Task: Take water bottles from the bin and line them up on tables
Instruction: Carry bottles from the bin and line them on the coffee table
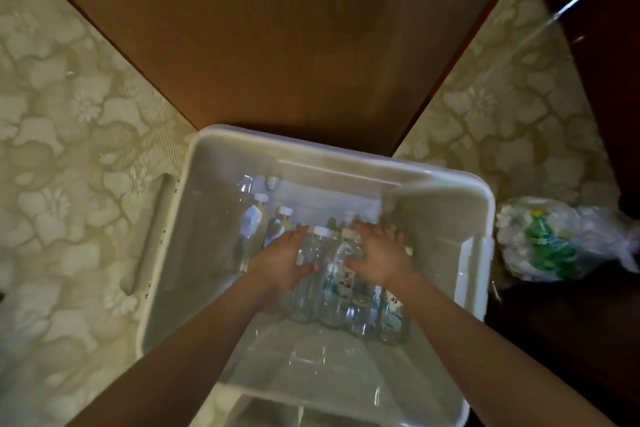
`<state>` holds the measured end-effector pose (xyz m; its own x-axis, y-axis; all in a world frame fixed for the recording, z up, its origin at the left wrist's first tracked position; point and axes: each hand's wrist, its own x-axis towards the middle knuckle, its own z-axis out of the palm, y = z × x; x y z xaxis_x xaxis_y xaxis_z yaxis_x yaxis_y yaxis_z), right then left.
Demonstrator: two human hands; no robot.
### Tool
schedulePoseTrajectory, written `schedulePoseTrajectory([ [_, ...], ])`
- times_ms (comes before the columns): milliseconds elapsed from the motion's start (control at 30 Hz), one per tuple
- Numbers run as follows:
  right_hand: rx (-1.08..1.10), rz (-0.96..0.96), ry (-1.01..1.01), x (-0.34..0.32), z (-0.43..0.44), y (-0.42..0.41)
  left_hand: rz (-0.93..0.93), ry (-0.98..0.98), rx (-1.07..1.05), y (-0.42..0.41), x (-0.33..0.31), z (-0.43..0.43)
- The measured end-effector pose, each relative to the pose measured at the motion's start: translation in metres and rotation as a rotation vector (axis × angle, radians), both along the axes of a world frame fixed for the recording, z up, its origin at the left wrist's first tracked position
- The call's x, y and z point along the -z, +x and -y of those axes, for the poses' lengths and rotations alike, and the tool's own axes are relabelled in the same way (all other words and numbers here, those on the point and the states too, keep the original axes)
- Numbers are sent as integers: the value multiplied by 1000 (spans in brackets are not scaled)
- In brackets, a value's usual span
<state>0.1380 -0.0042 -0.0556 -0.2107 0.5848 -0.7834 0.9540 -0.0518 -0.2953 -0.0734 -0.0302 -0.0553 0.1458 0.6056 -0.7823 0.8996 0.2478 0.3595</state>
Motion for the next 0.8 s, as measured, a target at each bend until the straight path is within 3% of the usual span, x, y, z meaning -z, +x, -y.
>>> schedulePoseTrajectory([
  [233, -68, -19, -90, 33, -15, -6, -20, 20, 127, 11, 49, -21],
  [533, -98, -41, 9, 39, -15, -10, 29, 76, 97, 11, 62, -22],
  [633, -41, -109, 34, 31, -6, -12, 80, 59, -22, 7, 53, -15],
  [800, 286, -323, 16, 11, 32, -15, 427, -26, -432, -9, 37, 5],
])
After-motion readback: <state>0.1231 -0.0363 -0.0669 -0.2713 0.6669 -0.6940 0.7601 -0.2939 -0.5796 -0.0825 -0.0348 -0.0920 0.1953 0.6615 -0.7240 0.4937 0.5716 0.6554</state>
